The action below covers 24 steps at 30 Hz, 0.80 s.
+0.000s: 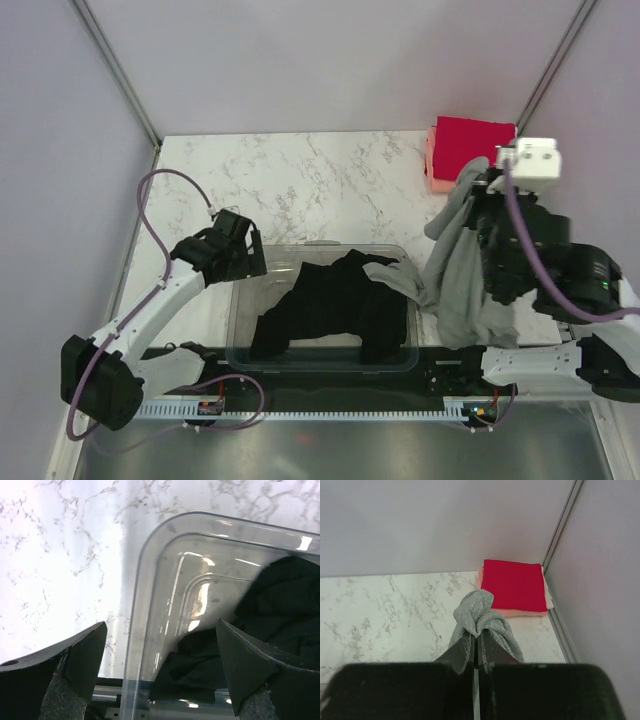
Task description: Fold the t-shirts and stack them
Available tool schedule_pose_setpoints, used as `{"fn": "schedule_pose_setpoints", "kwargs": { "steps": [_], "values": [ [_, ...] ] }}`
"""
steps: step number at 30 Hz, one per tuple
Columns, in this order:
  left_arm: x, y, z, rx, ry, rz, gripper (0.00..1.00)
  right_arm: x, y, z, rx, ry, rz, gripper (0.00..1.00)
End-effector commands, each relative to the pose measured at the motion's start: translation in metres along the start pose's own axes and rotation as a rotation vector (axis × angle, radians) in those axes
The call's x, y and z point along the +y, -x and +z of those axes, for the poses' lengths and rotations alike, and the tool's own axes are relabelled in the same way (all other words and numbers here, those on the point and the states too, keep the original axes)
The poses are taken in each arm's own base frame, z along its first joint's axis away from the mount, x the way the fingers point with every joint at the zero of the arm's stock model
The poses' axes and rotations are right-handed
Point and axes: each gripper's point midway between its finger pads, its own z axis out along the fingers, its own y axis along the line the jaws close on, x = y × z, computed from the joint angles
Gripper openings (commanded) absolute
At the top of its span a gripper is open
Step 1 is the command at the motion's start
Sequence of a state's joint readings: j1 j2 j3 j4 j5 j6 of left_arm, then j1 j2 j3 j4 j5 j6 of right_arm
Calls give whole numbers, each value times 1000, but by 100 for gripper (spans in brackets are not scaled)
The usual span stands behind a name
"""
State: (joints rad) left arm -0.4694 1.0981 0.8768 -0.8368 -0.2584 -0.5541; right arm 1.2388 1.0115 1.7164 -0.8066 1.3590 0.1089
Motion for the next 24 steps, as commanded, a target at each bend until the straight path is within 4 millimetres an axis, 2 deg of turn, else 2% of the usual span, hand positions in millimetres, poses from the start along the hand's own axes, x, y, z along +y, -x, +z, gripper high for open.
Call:
{"fn": "schedule_pose_setpoints", "kwargs": {
  "steps": [1,3,7,9,10,11,12,13,14,16,17,19,20,22,23,24],
  "values": [
    [4,-1,16,44,-26,17,96,20,-10,5,15,-14,-56,0],
    [9,-2,27,78,-4,5,96,29,-12,5,23,26,-28,0],
    [10,-8,46,152,-41,-12,93,31,-20,3,34,65,42,0],
    [6,-13,57,178,-72,-11,74,30,-28,2,41,69,56,0],
    [5,-14,60,186,-75,-15,41,29,-31,2,43,73,68,0],
    [6,-9,62,178,-69,-26,22,29,-35,1,46,76,76,0],
    [11,-7,67,187,-42,-33,9,26,-39,1,48,78,83,0],
    [15,-2,67,180,-32,-51,2,26,-41,0,49,81,90,0],
    [26,14,69,157,-18,-108,2,25,-42,0,50,82,100,0],
    [46,29,72,134,23,-173,2,19,-44,-1,52,77,126,0],
    [68,43,71,102,63,-246,2,16,-44,-2,51,72,135,0],
    [97,56,72,68,109,-338,2,11,-45,-3,55,69,160,0],
    [125,60,71,50,137,-436,2,10,-47,-4,57,69,160,0],
    [144,64,70,36,112,-554,2,10,-53,-4,66,76,164,0],
    [167,63,69,20,141,-672,2,11,-56,-5,69,80,166,0],
    [175,62,69,17,157,-738,2,14,-63,-4,77,84,154,0]
  ]
}}
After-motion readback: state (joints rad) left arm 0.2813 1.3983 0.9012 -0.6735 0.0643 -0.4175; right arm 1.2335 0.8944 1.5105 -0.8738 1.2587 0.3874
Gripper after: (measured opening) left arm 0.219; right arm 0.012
